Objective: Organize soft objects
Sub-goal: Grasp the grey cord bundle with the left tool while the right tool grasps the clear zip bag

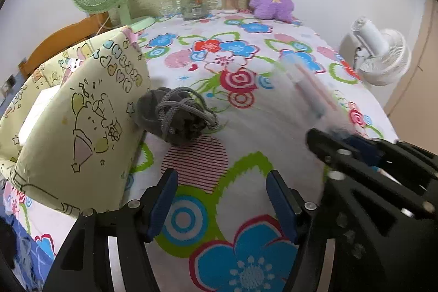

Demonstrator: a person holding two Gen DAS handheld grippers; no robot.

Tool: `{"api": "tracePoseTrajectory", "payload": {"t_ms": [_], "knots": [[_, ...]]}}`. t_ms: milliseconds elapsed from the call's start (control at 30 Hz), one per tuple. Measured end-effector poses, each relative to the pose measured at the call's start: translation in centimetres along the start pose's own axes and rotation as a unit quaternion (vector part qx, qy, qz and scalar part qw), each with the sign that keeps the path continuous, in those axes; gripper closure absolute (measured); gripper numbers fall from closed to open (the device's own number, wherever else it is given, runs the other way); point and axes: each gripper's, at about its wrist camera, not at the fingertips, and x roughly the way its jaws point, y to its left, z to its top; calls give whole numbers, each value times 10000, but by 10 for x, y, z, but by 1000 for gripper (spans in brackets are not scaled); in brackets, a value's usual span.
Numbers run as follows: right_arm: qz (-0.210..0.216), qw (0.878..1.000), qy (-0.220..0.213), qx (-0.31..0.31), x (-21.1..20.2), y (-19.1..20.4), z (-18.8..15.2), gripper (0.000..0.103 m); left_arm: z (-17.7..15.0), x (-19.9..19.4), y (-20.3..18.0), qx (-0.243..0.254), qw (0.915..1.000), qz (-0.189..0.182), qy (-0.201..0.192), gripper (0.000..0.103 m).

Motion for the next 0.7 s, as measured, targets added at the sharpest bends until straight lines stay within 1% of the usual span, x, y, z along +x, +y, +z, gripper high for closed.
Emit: {"api": "tracePoseTrajectory", "payload": {"t_ms": [67, 200, 333, 433, 567, 700], "knots": [[23, 10000, -58, -16, -2, -1, 3, 84, 3, 4, 1, -91, 9999, 56, 69, 34], [54, 9999, -148, -4, -3, -2, 9, 84, 10, 5, 0, -141, 9998, 170, 3, 34], [57, 9997, -225, 10, -2, -6, 18, 84, 18, 8, 0, -168, 9995, 245, -76, 29], [11, 9997, -250, -53, 3, -5, 25, 84, 24, 14, 1, -208, 9991, 367, -15, 28], [47, 9997, -220, -104, 11, -6, 33, 84, 31, 21, 5, -264, 9985, 481, 18, 28], [125, 9998, -118, -123, 20, -6, 40, 84, 37, 28, 6, -299, 9985, 445, 80, 28]]}}
